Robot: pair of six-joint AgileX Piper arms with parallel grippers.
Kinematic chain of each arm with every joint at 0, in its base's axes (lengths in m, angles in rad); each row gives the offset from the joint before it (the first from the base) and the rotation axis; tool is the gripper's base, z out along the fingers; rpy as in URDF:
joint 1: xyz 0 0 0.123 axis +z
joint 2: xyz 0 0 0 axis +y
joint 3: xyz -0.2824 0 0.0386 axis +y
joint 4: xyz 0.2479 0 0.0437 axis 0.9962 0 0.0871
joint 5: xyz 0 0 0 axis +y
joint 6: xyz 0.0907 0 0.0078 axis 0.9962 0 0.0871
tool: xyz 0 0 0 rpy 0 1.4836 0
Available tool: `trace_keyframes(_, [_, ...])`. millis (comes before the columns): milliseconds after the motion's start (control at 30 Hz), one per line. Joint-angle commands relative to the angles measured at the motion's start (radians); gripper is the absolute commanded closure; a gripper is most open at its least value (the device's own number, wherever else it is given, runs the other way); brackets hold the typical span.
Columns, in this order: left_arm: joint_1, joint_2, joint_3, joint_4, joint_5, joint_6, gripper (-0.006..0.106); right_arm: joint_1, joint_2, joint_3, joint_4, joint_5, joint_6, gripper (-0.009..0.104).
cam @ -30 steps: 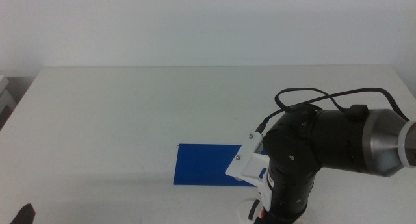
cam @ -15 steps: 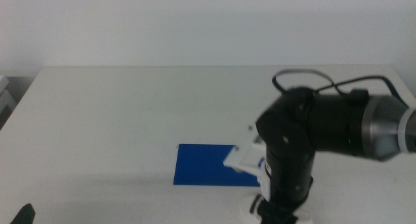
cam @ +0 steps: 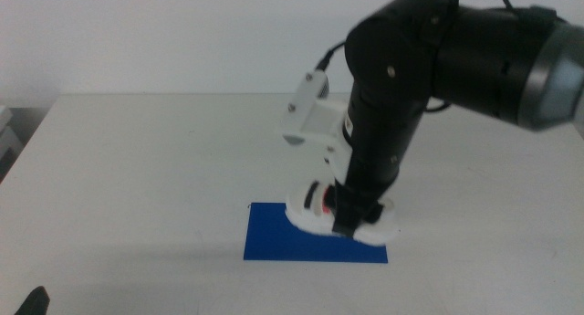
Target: Use one arm to grab the shoe from the table and place it on the mat.
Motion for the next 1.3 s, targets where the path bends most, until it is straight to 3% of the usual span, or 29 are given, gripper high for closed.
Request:
trace_keyframes(0, [-0.004, -0.014, 0.007, -0.008, -0.080, -0.004, 0.007, -0.022, -0.019, -0.079, -0.006, 0.057, -0.046, 0.099])
trace_keyframes(367, [-0.004, -0.014, 0.007, -0.008, -0.080, -0.004, 0.007, -0.048, 0.157, -0.263, -0.006, 0.056, -0.152, 0.099])
trace_keyframes(767, [-0.004, -0.014, 0.007, -0.008, -0.080, -0.004, 0.007, -0.061, 0.283, -0.264, 0.026, -0.024, -0.440, 0.099])
trace_keyframes(1267, [-0.004, -0.014, 0.007, -0.008, -0.080, -0.004, 0.007, -0.061, 0.339, -0.263, 0.043, -0.103, -0.355, 0.099])
